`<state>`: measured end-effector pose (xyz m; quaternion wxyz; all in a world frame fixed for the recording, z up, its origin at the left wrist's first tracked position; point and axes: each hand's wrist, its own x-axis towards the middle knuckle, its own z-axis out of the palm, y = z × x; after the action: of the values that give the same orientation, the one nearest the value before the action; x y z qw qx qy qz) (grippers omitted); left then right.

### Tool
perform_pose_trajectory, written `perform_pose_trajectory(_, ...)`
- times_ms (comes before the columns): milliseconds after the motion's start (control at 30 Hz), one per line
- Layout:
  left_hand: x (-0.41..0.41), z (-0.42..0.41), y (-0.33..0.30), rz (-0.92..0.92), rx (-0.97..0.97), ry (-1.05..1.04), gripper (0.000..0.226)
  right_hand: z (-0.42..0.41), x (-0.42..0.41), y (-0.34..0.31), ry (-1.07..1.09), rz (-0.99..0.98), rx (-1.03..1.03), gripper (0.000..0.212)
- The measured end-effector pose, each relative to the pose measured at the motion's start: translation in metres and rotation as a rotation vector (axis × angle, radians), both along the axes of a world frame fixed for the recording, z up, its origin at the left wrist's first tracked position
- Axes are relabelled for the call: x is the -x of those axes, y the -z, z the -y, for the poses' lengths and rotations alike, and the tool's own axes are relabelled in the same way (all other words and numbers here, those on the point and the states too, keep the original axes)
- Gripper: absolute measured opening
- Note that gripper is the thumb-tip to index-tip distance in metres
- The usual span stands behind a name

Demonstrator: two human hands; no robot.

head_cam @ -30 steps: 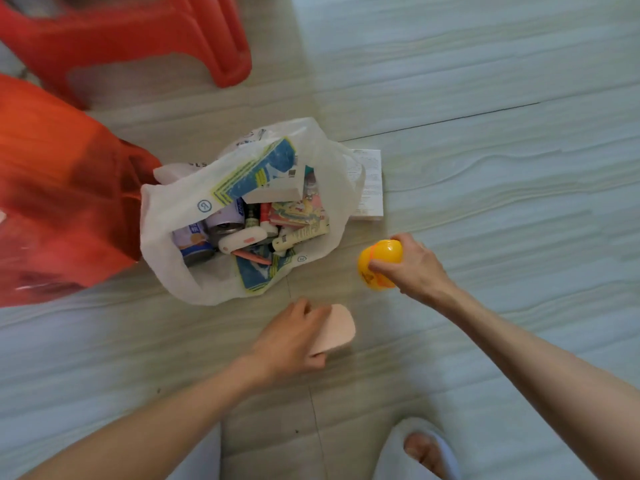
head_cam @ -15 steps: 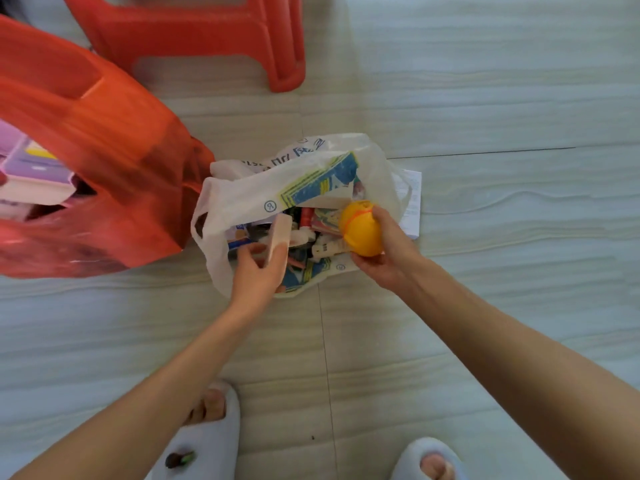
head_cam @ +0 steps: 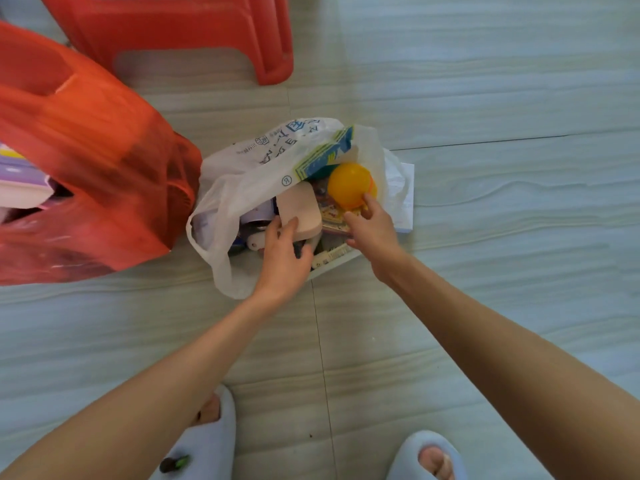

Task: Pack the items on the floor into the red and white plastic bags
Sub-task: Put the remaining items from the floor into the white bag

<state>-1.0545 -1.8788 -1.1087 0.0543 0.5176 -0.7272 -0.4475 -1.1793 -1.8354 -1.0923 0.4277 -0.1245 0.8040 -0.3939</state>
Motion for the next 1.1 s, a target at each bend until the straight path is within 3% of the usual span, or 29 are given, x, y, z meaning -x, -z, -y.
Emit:
perform_pose_trajectory(167, -0.01, -0.011, 0.007, 0.172, 0.18, 0.273, 0.062, -0.024, 0.009, 0.004, 0.089, -0.15, -0.01, 0.016)
perform_pose_trajectory(267, -0.015, -0.027, 0.005, 0.116, 0.36, 0.325, 0.061, -0.044, 0.025, 0.012, 0.055, -0.362, -0.077, 0.019)
perform_pose_trajectory(367, -0.017, -0.047, 0.019, 0.047, 0.515, 0.499, 0.056, -0.066, 0.048, 0.027, -0.243, -0.677, -0.221, 0.025)
perform_pose_trajectory(533, -0.001, -0.068, 0.04, 0.26, 0.323, 0.966, 0.063, -0.082, 0.073, 0.055, -0.733, -0.757, -0.38, 0.062)
perform_pose_trajectory(633, 0.004, -0.059, 0.048, 0.452, 0.255, 1.124, 0.068, -0.093, 0.075, 0.065, -0.942, -0.81, -0.45, 0.067)
perform_pose_trajectory(733, 0.004, -0.057, 0.052, 0.48, 0.243, 1.138, 0.067, -0.106, 0.076, 0.065, -0.88, -0.862, -0.363, 0.057)
perform_pose_trajectory(800, 0.004, -0.06, 0.053, 0.491, 0.238, 1.127, 0.064, -0.117, 0.076, 0.061, -0.762, -0.986, -0.224, 0.035)
perform_pose_trajectory(900, 0.006, -0.062, 0.054, 0.482, 0.21, 1.085, 0.062, -0.132, 0.078, 0.055, -0.54, -1.093, -0.25, 0.025)
perform_pose_trajectory(933, 0.006, -0.061, 0.054, 0.471, 0.209, 1.079, 0.061, -0.133, 0.078, 0.055, -0.441, -1.042, -0.292, 0.03)
perform_pose_trajectory(1000, 0.004, -0.06, 0.055, 0.455, 0.22, 1.073, 0.061, -0.13, 0.08, 0.054, -0.291, -0.805, -0.47, 0.061)
perform_pose_trajectory(1100, 0.004, -0.058, 0.055, 0.449, 0.203, 1.097, 0.061, -0.116, 0.079, 0.051, -0.273, -0.588, -0.658, 0.092)
